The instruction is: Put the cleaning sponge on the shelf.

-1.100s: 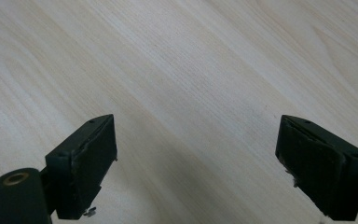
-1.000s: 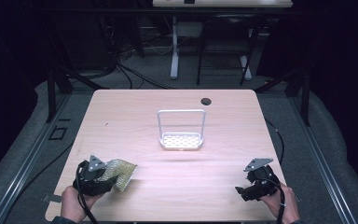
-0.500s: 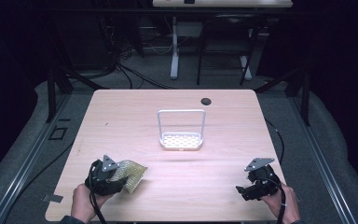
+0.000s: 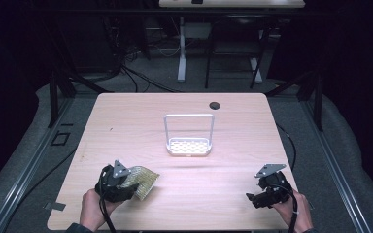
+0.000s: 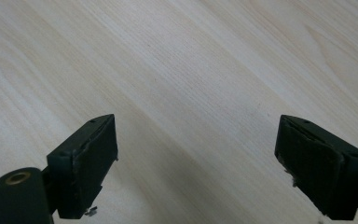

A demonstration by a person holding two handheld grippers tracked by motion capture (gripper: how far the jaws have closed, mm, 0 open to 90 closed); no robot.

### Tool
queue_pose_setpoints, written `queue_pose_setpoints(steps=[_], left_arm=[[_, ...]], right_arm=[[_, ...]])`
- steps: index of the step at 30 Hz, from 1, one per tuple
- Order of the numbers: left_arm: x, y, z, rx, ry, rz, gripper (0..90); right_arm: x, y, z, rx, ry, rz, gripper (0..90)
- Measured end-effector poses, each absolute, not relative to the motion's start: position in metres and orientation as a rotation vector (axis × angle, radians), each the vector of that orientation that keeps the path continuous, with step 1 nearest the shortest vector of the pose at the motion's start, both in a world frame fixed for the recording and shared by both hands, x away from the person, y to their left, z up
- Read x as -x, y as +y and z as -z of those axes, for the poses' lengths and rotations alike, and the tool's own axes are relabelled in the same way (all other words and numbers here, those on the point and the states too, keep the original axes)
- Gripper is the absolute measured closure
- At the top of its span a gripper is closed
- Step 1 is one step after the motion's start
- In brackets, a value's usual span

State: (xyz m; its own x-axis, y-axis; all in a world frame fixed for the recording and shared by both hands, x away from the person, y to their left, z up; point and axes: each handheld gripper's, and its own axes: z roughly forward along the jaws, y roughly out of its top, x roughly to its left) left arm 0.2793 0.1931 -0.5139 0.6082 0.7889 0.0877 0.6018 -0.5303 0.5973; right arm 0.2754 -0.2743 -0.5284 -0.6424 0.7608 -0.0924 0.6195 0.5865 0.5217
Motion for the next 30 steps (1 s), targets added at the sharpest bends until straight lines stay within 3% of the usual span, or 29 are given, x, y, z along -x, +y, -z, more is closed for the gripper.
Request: queue_pose_setpoints(steps=[30], left_arm=[[-0.287,0.157,0.509,-2.334,0.994,-0.447,49.2]], right_arm=[[-0.276,-0.273,0.531,-1.126,2.52,-0.648,13.1]])
